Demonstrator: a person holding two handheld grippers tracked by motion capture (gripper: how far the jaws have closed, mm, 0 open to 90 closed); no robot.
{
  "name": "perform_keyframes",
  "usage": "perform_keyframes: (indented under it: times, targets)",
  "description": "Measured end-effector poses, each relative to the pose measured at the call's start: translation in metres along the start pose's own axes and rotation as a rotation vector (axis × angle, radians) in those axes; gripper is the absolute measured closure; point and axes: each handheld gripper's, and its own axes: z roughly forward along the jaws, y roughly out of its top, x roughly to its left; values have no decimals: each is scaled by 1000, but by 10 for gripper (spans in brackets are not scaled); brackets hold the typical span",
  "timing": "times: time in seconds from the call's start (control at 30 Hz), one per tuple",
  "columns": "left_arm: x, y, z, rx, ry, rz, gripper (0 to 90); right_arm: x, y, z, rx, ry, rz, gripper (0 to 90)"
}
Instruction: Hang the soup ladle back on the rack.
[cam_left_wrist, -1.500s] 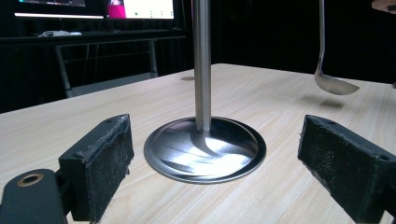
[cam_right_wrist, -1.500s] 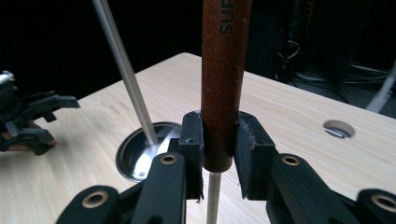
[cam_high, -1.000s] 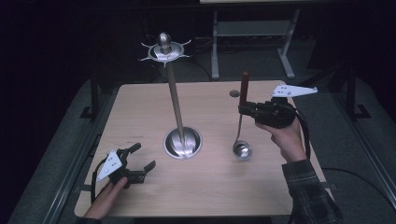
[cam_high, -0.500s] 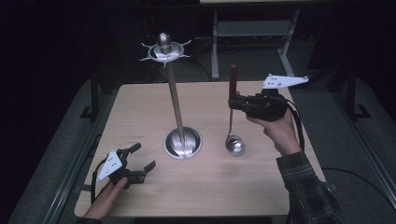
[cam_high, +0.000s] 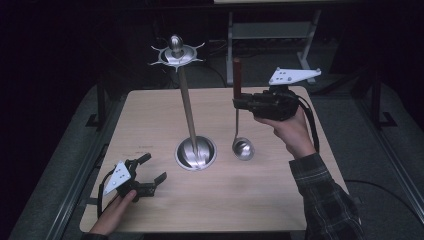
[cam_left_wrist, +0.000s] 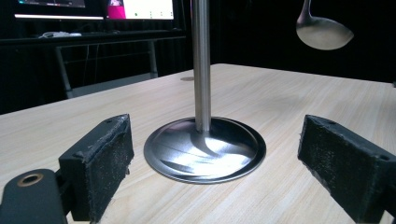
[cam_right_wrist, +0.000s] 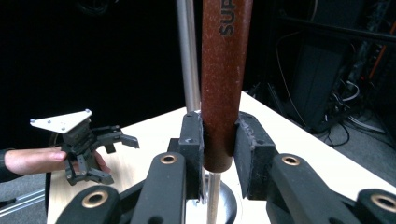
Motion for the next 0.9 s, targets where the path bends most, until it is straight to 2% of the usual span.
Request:
perform_keyframes:
  times: [0.4, 0.9]
  targets:
    - [0, 0, 0, -1, -2, 2, 97, 9, 27, 25, -2, 57, -49, 736]
    - [0, 0, 0, 1, -7, 8, 97, 11, 35, 50, 30, 77, -60, 736]
